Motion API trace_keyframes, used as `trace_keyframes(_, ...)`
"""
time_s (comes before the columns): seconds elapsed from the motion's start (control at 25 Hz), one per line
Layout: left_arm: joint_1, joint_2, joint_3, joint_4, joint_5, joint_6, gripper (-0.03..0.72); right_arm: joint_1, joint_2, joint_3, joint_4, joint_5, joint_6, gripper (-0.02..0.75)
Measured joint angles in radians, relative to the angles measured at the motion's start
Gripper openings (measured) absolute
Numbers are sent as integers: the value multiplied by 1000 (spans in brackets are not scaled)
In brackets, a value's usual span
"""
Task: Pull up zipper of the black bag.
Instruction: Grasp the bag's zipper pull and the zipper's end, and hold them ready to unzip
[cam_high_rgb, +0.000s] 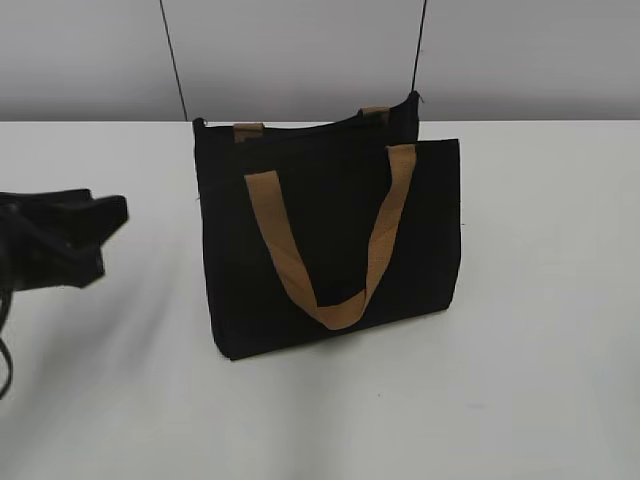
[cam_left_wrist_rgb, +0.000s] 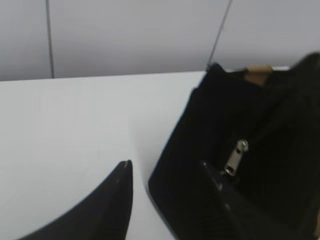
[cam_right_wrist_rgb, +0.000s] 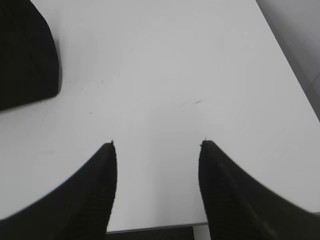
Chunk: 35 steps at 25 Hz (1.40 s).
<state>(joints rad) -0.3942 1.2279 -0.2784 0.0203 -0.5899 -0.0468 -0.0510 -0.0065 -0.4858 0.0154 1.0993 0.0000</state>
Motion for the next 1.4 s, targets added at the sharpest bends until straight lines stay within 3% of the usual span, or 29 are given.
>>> trace_keyframes(0.24,-41,275,0,187,-239,0,318,0,0,0,0,0,0,413)
trace_keyframes(0.48,-42,494,-7,224,-453,13,318,0,0,0,0,0,0,413)
trace_keyframes(0.68,-42,605,-58,238,-476,22,323,0,0,0,0,0,0,413)
trace_keyframes(0.88,-42,656,-121,240,-479,23,392,0,0,0,0,0,0,413)
trace_keyframes(1.12,-42,707,-182,237,-464,26,407,0,0,0,0,0,0,413)
trace_keyframes(1.28,-42,730,-208,236,-450,30,338,0,0,0,0,0,0,413)
trace_keyframes(1.4,-42,731,-223,236,-436,31,188,0,0,0,0,0,0,413)
